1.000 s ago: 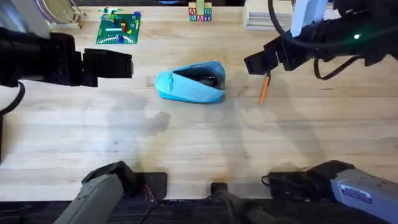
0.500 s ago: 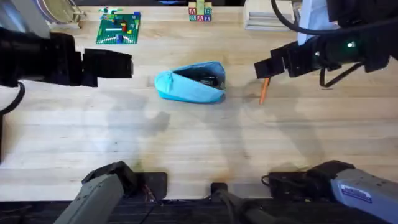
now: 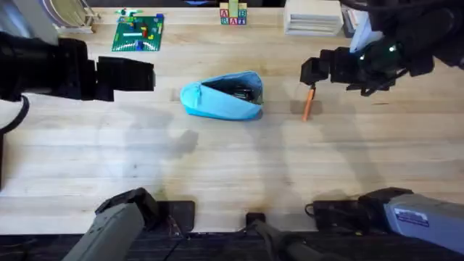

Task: Unzip the bag, pick up the pens from the table one at a time and place them inside, then zip the bag closed.

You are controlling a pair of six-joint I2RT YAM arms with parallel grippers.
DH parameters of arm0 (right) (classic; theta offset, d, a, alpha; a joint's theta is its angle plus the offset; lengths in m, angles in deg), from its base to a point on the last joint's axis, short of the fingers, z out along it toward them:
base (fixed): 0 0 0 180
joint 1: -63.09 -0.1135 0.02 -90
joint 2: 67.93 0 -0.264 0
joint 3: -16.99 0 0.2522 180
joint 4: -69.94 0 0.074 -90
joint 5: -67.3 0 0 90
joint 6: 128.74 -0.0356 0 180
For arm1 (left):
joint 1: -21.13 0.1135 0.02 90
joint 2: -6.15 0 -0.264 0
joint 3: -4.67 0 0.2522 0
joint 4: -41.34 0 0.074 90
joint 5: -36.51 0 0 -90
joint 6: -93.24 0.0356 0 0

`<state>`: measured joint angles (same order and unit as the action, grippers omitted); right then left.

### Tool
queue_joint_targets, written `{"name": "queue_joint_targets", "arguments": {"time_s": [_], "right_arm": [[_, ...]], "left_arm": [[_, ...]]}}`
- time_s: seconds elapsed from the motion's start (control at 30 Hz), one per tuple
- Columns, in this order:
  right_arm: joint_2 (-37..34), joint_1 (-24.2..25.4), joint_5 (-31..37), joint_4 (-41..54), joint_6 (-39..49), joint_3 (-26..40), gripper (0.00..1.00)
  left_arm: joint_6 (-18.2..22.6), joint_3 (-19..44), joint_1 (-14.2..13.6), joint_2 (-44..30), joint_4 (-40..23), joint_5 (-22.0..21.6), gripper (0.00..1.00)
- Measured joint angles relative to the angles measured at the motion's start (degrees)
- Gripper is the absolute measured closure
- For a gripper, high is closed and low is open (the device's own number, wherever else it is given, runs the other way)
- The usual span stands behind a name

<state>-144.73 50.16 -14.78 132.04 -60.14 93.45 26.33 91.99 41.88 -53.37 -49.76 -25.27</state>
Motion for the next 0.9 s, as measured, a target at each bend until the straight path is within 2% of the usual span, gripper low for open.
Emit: {"name": "queue_joint_targets", "arguments": {"time_s": [0.67,0.9], "right_arm": [[-9.83,0.15,-0.05,-0.31,-9.50,0.00,0.005],[-16.00,0.20,-2.93,-1.87,-11.25,0.00,0.005]], "left_arm": [[0.00,0.00,0.00,0.02,0.00,0.00,0.005],[0.00,0.00,0.02,0.02,0.00,0.00,0.005]]}}
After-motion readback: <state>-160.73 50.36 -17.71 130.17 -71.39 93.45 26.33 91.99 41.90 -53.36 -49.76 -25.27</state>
